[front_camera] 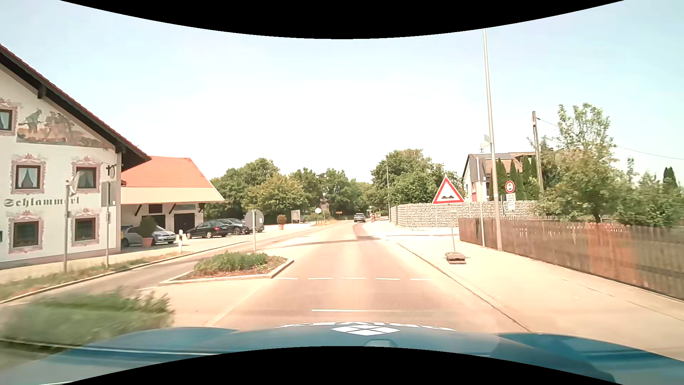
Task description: Follow the waypoints while adhering to traffic rules and regulations
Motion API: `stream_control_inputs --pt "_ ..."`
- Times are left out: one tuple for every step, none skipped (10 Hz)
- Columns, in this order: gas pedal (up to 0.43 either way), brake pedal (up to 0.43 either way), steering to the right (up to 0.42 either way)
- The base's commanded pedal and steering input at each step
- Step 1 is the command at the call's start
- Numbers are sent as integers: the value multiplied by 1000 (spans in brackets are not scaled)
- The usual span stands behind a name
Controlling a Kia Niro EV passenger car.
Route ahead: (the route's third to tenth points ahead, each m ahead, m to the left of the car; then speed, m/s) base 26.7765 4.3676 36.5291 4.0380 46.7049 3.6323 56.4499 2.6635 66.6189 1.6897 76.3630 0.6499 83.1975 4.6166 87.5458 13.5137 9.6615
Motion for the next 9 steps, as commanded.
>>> stream_control_inputs --pt "79 0 -12" --pt "79 0 -16" --pt "98 0 -13" --pt "98 0 -9" --pt "98 0 -8" --pt "98 0 -9" --pt "87 0 -10" --pt "79 0 -10" --pt "79 0 -10"
